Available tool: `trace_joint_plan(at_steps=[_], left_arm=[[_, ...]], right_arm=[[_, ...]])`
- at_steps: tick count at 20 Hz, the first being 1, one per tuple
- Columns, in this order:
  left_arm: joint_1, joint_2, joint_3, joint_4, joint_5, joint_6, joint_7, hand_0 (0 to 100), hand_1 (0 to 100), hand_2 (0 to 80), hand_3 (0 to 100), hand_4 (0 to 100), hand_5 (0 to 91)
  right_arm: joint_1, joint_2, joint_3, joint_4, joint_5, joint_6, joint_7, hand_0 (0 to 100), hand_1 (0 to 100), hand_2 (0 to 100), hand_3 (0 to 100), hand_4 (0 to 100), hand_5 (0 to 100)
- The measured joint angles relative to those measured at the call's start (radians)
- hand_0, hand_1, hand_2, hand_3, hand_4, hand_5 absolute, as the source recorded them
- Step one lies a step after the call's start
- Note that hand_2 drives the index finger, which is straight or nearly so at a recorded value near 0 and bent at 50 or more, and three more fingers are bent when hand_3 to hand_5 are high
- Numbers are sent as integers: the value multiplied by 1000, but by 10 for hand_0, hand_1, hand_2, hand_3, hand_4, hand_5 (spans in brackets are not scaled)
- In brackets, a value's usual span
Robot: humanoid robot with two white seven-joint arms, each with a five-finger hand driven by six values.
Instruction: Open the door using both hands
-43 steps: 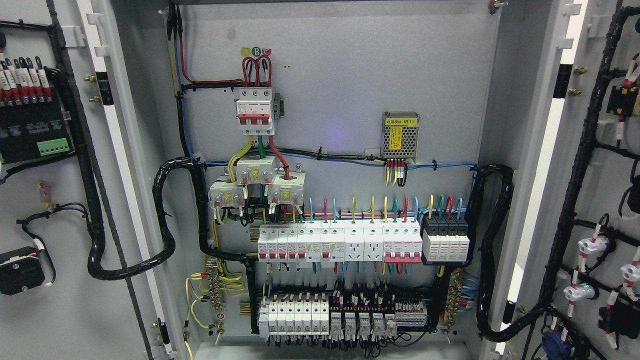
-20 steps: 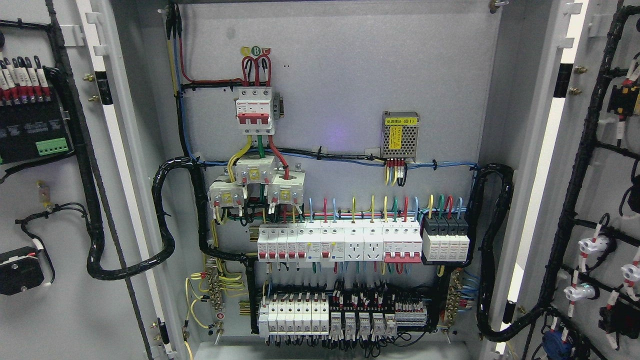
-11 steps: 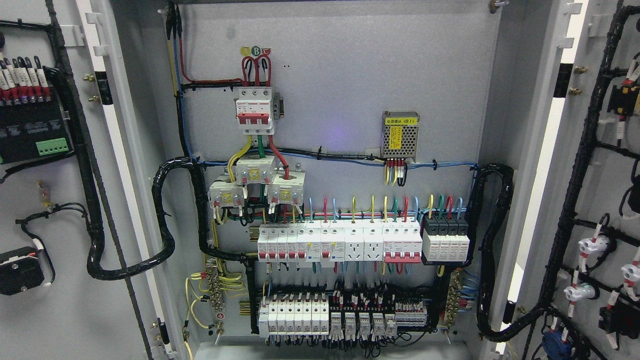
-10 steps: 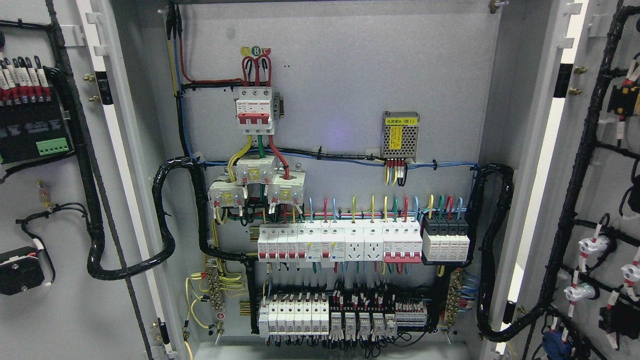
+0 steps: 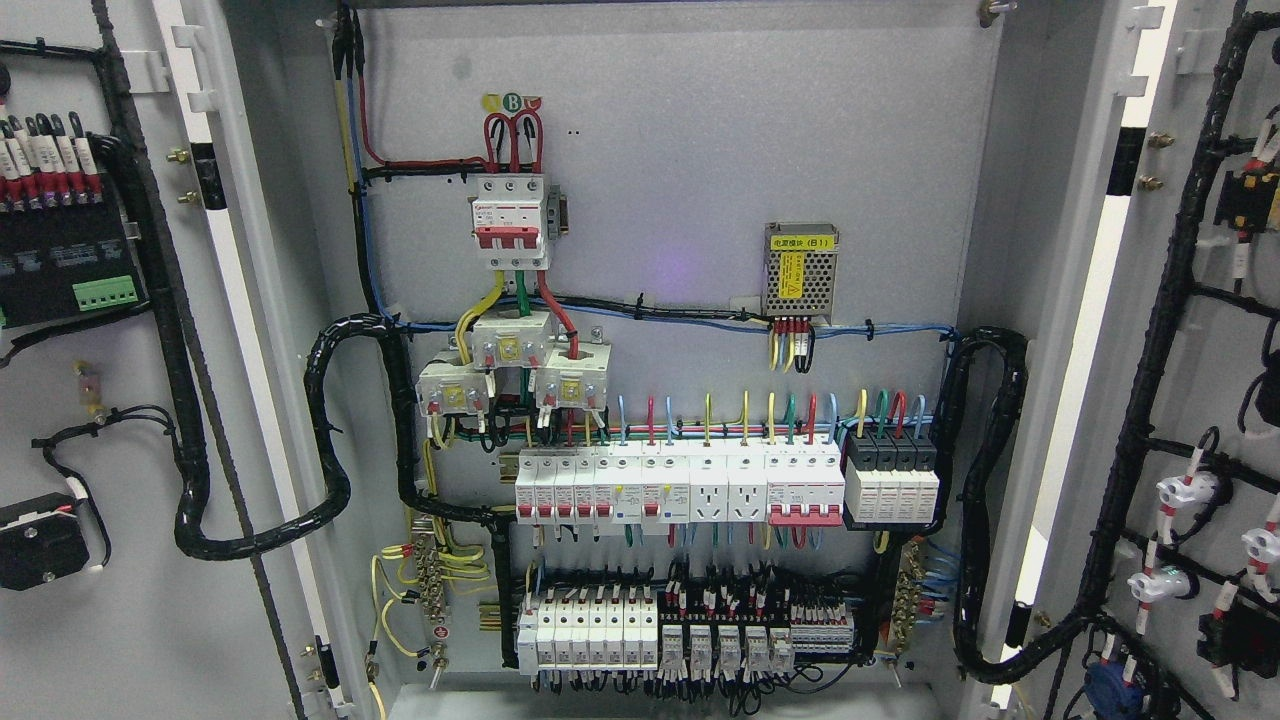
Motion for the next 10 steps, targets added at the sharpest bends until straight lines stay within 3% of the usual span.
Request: trace_joint_plan(at_steps=[10], left_arm=[[-13, -6, 4, 8, 7, -13, -9, 0, 0, 0, 0, 0, 0]], right_arm=[[3, 17, -27, 17, 3, 2, -2, 379, 0, 0, 0, 0, 0]])
